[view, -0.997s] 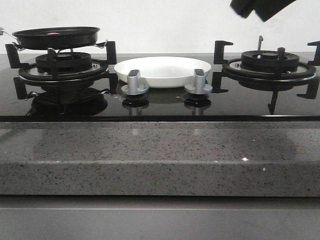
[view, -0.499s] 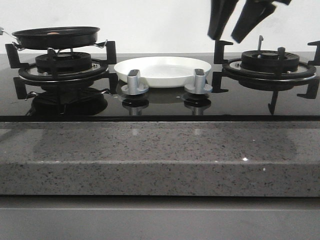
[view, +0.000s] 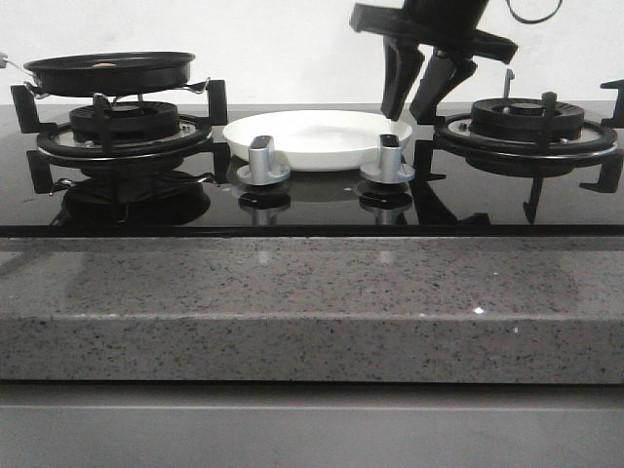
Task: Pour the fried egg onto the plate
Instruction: 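Move the right gripper down to the rim of the white plate, then grasp the plate rim with the right gripper and lift it toward the pan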
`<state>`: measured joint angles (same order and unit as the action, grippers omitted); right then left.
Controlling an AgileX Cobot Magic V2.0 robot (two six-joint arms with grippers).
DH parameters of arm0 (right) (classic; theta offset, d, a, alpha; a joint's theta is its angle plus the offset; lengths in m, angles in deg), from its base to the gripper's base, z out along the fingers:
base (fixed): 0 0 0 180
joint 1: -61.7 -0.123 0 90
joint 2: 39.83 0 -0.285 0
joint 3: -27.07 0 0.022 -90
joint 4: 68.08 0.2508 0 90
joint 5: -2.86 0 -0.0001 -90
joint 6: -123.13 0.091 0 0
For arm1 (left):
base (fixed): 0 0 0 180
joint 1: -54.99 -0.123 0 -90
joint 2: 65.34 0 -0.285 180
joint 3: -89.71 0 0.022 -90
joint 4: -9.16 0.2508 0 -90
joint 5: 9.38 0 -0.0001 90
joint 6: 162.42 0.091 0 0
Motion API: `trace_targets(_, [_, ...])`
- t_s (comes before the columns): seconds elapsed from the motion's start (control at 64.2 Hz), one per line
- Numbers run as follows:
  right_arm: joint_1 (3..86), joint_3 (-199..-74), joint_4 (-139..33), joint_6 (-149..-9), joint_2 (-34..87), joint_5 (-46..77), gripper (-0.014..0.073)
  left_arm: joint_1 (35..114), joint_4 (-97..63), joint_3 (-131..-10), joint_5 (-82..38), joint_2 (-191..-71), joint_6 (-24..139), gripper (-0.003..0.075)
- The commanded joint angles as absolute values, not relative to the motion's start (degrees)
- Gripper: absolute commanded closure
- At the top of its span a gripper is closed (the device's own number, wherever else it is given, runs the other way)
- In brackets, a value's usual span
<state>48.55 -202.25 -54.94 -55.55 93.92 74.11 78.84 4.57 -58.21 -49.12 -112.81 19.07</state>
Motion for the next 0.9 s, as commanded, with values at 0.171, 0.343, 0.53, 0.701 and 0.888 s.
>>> trace_targets(0.171, [49.2, -204.1, -51.6, -55.5, 92.1, 79.3, 0.0309, 79.4, 3.9, -59.8, -45.3, -113.1, 18.6, 0.0239])
trace_targets(0.343, [49.2, -204.1, -50.9, -55.6, 92.4, 79.3, 0.0365, 79.4, 3.9, -59.8, -45.3, -113.1, 18.6, 0.0239])
trace_targets(0.53, [49.3, -204.1, -50.9, -55.6, 92.6, 79.3, 0.0404, 79.4, 3.9, -59.8, -45.3, -113.1, 18.6, 0.0239])
trace_targets(0.701, [49.3, -204.1, -51.0, -55.6, 92.6, 79.3, 0.0449, 79.4, 3.9, -59.8, -45.3, -113.1, 18.6, 0.0239])
trace_targets(0.888, [49.3, -204.1, -51.4, -55.6, 92.6, 79.3, 0.0634, 79.4, 3.9, -59.8, -45.3, -113.1, 18.6, 0.0239])
